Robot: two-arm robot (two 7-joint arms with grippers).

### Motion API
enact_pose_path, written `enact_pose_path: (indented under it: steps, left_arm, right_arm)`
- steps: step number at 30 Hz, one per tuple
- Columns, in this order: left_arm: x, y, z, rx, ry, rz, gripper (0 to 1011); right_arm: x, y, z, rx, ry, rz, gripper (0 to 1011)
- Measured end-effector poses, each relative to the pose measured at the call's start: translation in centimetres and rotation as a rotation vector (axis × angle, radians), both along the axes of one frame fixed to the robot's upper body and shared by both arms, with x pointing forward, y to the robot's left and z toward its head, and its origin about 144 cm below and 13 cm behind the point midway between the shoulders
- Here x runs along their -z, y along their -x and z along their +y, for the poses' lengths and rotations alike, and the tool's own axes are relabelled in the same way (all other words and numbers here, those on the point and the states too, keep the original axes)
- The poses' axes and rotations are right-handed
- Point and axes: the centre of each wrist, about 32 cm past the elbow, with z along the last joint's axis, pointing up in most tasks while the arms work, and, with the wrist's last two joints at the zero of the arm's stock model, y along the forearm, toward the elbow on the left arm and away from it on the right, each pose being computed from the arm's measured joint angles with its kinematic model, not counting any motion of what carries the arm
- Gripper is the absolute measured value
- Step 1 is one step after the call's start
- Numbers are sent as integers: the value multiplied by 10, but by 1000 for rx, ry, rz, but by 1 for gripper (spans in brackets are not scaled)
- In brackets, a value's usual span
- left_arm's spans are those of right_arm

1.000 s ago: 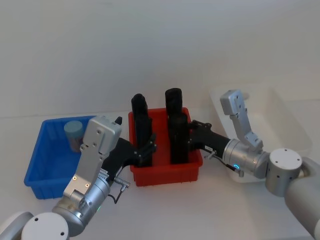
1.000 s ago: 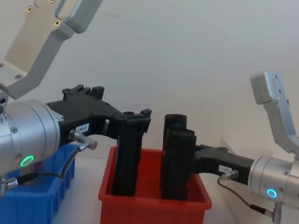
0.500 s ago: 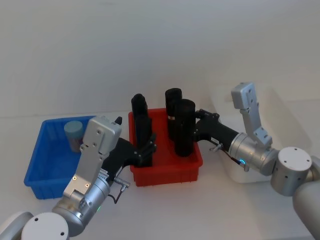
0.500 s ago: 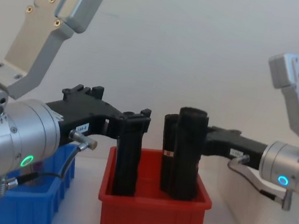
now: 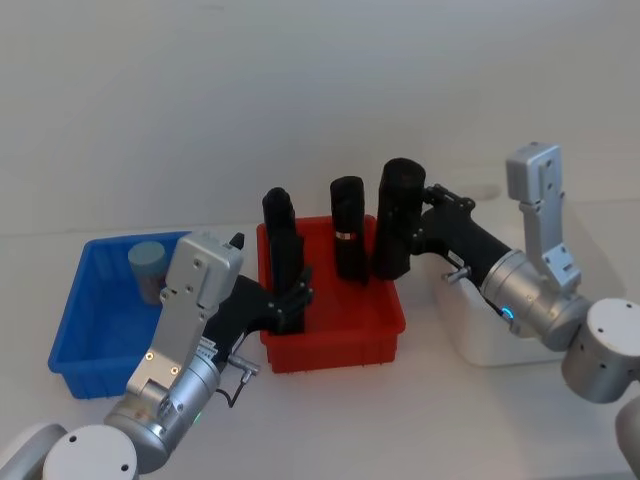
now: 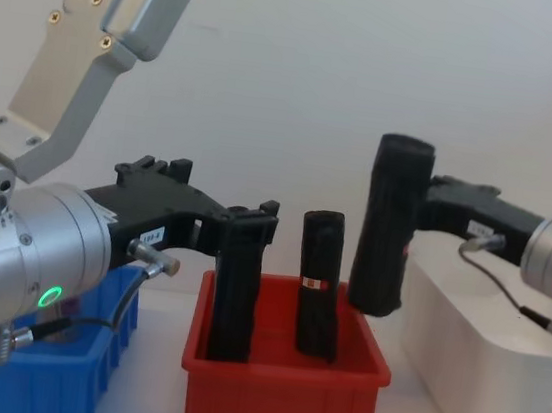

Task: Pick the cotton swabs from the blue box and place them into the white box.

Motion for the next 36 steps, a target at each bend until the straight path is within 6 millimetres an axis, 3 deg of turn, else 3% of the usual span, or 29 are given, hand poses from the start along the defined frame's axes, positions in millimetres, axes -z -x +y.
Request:
enact_pose_path:
  steps: [24,36]
  left_arm:
    - [0,0,0,0,0,0,1004]
    - [0,0,0,0,0,0,1004]
  right_arm:
    - [-36,57,-26,337,-33,-33,464]
    - [-40,71,-41,444,-11,7,464]
